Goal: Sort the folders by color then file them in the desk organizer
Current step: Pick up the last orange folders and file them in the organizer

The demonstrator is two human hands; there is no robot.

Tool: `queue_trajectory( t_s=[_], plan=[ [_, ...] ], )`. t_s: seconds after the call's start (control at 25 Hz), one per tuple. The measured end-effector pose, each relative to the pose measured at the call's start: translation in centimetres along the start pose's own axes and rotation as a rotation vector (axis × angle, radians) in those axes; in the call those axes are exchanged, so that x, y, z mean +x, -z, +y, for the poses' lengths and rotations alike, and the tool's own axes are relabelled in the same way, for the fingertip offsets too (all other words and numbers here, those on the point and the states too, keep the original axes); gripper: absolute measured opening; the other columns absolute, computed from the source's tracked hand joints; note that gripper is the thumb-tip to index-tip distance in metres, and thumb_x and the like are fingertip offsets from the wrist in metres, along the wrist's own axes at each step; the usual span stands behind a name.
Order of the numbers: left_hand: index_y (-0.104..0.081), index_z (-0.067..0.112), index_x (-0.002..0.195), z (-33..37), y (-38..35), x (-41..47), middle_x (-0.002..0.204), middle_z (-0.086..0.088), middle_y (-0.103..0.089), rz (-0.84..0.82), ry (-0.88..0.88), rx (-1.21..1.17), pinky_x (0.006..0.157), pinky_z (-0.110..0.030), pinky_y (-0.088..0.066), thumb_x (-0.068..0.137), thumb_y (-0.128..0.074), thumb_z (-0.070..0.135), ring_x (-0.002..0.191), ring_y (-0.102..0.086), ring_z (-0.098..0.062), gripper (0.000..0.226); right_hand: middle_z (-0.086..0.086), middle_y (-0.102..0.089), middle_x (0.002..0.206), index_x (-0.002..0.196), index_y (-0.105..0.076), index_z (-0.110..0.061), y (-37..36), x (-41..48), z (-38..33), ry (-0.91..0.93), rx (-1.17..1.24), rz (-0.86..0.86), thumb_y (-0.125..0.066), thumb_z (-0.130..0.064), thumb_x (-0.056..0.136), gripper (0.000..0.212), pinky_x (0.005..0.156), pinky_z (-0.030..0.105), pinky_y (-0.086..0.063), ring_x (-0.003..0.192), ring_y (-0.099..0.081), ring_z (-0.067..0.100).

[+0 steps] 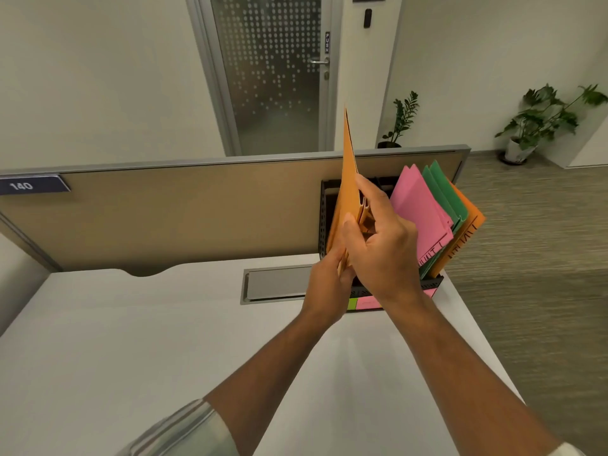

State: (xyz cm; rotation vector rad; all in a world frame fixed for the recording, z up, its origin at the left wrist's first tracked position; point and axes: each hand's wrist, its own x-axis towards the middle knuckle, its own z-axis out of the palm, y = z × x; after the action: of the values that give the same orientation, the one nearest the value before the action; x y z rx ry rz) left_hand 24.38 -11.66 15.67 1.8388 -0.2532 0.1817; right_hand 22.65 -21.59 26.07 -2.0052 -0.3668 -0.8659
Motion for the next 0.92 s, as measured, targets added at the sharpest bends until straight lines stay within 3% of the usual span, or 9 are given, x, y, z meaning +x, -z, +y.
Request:
queue_trajectory(
  t_s=[0.12,0.24,0.36,0.48,0.6,0.68,0.8,0.88,0.92],
  plan=[
    [-0.046,0.016,0.156,-1.1,-1.0,3.1,0.128,0.008,-0.072,-0.018,-0.012,-0.014,0.093,-0.023,-0.062,0.108,-0.057,0.023,0.114,-0.07,-0.005,0.05,-0.018,-0.058,0.093,0.149,-0.053,-0.01,-0.1,1.4,2.3,-0.002,-0.01,0.017,-0.061,-0.014,0.104,0.046,0.072,0.003,-0.049,0.073,-0.058,-0.011],
    [-0.041,0.012,0.158,-3.0,-1.7,5.2,0.136,-0.003,-0.068,-0.025,0.014,-0.079,0.095,-0.024,-0.061,0.108,-0.056,0.021,0.121,-0.068,-0.012,0.053,-0.003,-0.069,0.095,0.146,-0.055,-0.005,-0.8,2.1,4.2,0.015,-0.021,0.009,-0.062,-0.012,0.103,0.044,0.075,0.003,-0.05,0.076,-0.058,-0.006],
    [-0.047,0.011,0.154,-4.8,-2.6,6.1,0.13,0.001,-0.071,-0.01,0.044,-0.099,0.092,-0.023,-0.062,0.108,-0.056,0.026,0.115,-0.07,-0.006,0.049,0.009,-0.075,0.102,0.146,-0.054,-0.004,-1.5,2.1,5.9,0.027,-0.008,-0.02,-0.061,-0.01,0.103,0.044,0.08,0.008,-0.053,0.083,-0.066,0.005],
    [-0.045,0.017,0.156,-6.5,-3.2,6.4,0.126,0.019,-0.071,-0.038,0.083,-0.061,0.088,-0.014,-0.059,0.109,-0.056,0.027,0.116,-0.068,0.0,0.05,0.012,-0.075,0.113,0.146,-0.053,-0.003,-2.2,1.8,7.5,0.007,0.0,-0.042,-0.061,-0.008,0.103,0.045,0.082,0.002,-0.049,0.094,-0.069,0.013],
    [-0.045,0.018,0.157,-7.7,-3.2,6.3,0.127,0.013,-0.071,-0.062,0.102,-0.054,0.093,-0.025,-0.063,0.109,-0.056,0.021,0.116,-0.07,-0.007,0.05,0.014,-0.074,0.117,0.147,-0.053,-0.004,-3.1,1.1,8.9,-0.046,0.006,-0.057,-0.063,-0.009,0.102,0.046,0.085,-0.003,-0.044,0.099,-0.07,0.014],
    [-0.045,0.018,0.157,-8.2,-3.2,6.4,0.124,0.006,-0.073,-0.078,0.124,-0.027,0.092,-0.033,-0.065,0.109,-0.056,0.017,0.11,-0.072,-0.014,0.049,0.012,-0.073,0.118,0.149,-0.052,-0.007,-3.8,0.7,9.6,-0.095,0.012,-0.086,-0.063,-0.012,0.102,0.048,0.089,0.003,-0.047,0.101,-0.07,0.014],
    [-0.05,0.01,0.151,-8.5,-3.3,6.2,0.123,0.002,-0.073,-0.103,0.18,-0.026,0.087,-0.023,-0.063,0.111,-0.052,0.02,0.109,-0.072,-0.006,0.041,0.013,-0.07,0.129,0.153,-0.047,-0.013,-5.1,0.7,10.9,-0.203,-0.003,-0.176,-0.059,-0.017,0.105,0.05,0.099,0.035,-0.056,0.116,-0.069,0.026],
    [-0.051,0.007,0.149,-8.5,-3.5,5.9,0.123,0.003,-0.073,-0.125,0.215,-0.044,0.084,-0.017,-0.06,0.114,-0.046,0.02,0.11,-0.072,-0.004,0.038,0.014,-0.068,0.131,0.155,-0.044,-0.015,-6.0,0.7,12.0,-0.291,-0.073,-0.255,-0.055,-0.02,0.107,0.049,0.102,0.044,-0.055,0.12,-0.067,0.03],
    [-0.05,0.008,0.15,-8.5,-3.6,5.6,0.124,0.001,-0.073,-0.141,0.239,-0.05,0.087,-0.021,-0.061,0.115,-0.044,0.021,0.113,-0.072,-0.009,0.038,0.015,-0.067,0.131,0.155,-0.043,-0.015,-6.5,0.4,12.5,-0.319,-0.116,-0.289,-0.054,-0.02,0.107,0.049,0.103,0.045,-0.056,0.119,-0.068,0.03]
  ],
)
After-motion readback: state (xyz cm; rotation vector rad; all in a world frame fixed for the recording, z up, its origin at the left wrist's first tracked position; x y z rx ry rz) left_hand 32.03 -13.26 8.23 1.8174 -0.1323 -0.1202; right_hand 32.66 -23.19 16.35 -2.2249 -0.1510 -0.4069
